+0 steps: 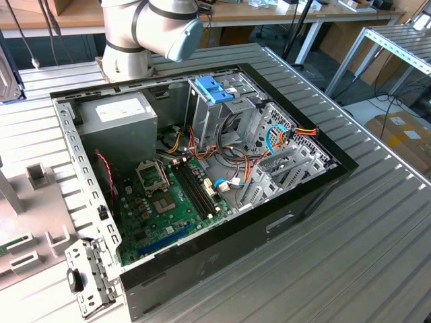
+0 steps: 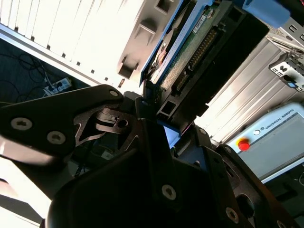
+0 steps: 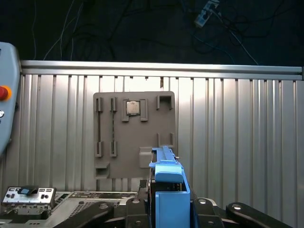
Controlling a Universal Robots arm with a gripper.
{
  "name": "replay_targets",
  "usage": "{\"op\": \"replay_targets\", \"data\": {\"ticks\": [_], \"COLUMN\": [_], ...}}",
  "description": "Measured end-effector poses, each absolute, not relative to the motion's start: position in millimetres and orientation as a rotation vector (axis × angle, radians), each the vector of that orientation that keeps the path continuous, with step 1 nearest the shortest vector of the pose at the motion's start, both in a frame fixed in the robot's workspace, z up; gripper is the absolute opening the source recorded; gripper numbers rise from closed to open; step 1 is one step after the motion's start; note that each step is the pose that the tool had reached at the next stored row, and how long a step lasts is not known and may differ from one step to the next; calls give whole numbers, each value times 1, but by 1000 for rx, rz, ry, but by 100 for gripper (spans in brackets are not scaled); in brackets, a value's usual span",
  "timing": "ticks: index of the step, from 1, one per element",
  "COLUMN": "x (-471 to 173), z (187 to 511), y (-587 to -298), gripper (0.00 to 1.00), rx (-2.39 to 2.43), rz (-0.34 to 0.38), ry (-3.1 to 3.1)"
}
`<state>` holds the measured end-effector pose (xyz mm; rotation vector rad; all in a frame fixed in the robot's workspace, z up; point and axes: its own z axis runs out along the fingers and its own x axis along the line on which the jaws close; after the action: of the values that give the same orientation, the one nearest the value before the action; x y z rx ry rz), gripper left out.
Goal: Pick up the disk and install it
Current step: 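Pick up the disk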
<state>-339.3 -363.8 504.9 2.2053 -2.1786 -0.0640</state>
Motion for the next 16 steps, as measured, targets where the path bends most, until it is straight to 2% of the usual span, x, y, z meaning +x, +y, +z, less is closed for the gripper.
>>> {"op": "replay_targets", "data": {"ticks": [16], "x": [-319], "z": [505], "y": [-364], "gripper": [37], "rx": [2205], "rz": [-65], "ry": [-2178]}}
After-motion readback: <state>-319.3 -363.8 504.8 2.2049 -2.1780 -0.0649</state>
